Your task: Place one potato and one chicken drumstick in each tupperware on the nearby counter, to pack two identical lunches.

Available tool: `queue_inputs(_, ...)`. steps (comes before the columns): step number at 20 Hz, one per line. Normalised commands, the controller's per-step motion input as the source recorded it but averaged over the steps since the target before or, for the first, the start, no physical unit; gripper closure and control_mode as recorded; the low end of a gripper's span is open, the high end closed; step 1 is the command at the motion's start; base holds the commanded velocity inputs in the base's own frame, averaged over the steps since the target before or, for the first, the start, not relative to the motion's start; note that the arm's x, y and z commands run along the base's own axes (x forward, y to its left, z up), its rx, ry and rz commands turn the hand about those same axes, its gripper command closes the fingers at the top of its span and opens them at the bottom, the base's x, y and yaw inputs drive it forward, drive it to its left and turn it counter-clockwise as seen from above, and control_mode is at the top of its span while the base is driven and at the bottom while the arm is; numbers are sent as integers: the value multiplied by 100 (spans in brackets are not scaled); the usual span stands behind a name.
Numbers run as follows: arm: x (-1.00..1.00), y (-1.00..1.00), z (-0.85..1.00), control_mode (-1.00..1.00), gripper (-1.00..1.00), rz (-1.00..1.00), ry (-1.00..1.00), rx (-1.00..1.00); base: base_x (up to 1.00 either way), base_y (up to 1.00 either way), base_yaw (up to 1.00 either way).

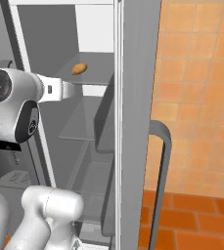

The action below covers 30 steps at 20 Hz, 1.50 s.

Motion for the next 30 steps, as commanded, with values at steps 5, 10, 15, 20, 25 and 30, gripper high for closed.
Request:
queue_inputs(5,16,-21,16,-100,-100,2,-8,3,0,0,0)
queue_inputs(10,45,-8,6,-100,-100,-1,1,13,0,0,0)
queue_inputs(15,36,12,11,-100,-100,-17,10,7,0,0,0)
queue_inputs(20,49,-5,0,-100,-100,-8,14,16,0,0,0)
queue_inputs(25,33,-12,-2,-100,-100,12,0,3,0,0,0)
queue_inputs(30,35,-2,-20,-100,-100,14,2,3,0,0,0)
